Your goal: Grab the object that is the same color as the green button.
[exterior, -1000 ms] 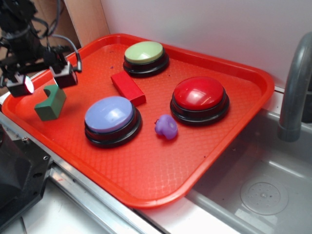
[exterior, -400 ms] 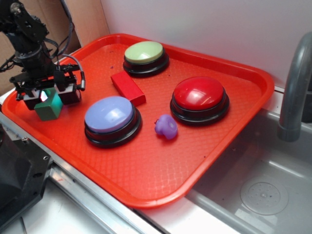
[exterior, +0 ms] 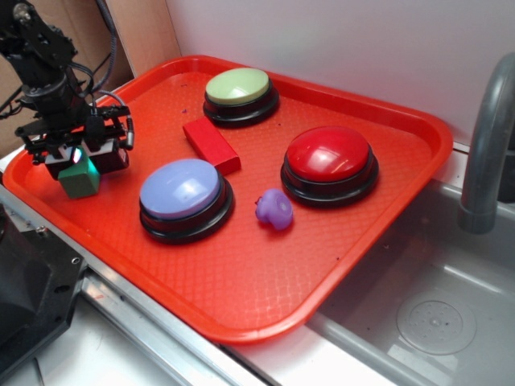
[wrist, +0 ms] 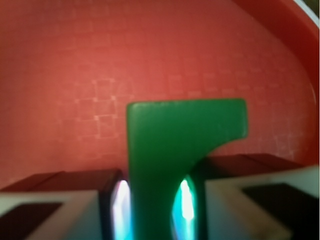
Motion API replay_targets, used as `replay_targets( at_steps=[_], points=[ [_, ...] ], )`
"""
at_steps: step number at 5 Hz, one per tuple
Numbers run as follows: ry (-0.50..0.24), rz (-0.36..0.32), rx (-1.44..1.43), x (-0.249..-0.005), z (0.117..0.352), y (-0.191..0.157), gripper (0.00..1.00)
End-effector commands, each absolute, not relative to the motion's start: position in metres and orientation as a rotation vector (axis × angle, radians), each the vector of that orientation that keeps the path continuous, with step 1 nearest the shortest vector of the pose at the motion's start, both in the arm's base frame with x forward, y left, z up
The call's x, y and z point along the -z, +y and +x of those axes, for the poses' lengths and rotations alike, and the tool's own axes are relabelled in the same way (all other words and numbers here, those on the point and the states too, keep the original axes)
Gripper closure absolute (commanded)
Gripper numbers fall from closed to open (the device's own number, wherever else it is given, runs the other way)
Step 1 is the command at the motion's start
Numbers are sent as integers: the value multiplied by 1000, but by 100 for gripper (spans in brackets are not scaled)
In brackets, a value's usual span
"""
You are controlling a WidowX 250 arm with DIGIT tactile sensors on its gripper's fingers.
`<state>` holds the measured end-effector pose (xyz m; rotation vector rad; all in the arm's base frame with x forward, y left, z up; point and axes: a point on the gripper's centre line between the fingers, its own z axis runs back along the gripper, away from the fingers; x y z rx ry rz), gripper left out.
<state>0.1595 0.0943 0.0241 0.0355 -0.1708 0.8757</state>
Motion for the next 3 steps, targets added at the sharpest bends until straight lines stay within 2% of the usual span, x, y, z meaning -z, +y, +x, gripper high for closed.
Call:
replay_targets(
  at_steps=[1, 2, 3],
  points=[
    [-182, 0, -616, -114, 165, 69, 100],
    [-216, -23, -501, -135, 165, 38, 100],
    [-216, -39, -386, -152, 160, 7, 100]
  ],
)
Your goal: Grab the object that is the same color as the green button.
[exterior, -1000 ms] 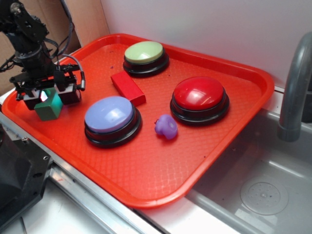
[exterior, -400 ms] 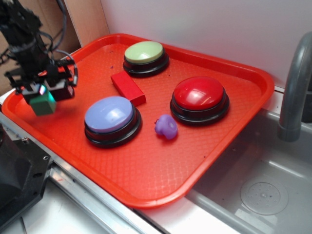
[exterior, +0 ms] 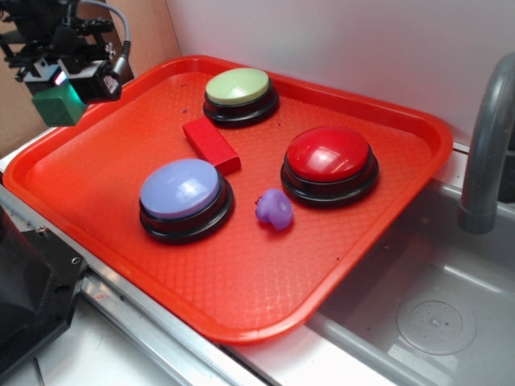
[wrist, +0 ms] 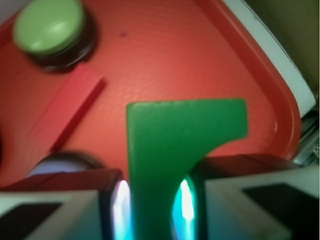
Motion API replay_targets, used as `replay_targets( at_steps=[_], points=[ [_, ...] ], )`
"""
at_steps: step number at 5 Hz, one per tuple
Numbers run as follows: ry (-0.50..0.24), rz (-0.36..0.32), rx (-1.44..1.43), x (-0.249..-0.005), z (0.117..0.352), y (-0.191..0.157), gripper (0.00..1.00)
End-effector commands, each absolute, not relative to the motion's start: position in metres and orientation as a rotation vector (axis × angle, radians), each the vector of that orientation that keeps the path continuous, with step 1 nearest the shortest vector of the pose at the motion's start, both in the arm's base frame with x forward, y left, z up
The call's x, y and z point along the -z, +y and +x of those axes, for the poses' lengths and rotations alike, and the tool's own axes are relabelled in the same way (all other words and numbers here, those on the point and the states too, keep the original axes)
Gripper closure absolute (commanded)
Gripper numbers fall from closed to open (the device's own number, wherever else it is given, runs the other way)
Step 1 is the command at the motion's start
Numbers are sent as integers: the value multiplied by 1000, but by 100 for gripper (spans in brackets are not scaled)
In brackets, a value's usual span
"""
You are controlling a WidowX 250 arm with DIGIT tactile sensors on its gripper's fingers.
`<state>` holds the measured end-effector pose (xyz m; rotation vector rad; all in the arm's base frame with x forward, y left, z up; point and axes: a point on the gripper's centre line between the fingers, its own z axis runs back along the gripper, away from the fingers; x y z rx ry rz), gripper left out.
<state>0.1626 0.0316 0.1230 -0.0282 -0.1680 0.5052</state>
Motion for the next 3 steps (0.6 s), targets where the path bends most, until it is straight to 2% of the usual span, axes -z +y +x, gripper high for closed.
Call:
replay_targets(
  at_steps=[1, 2, 3],
  points=[
    [-199, -45, -262, -158, 155, -23, 100],
    [-222, -52, -286, -156, 150, -25, 100],
    [-140, -49, -437, -157, 149, 3, 70]
  ],
)
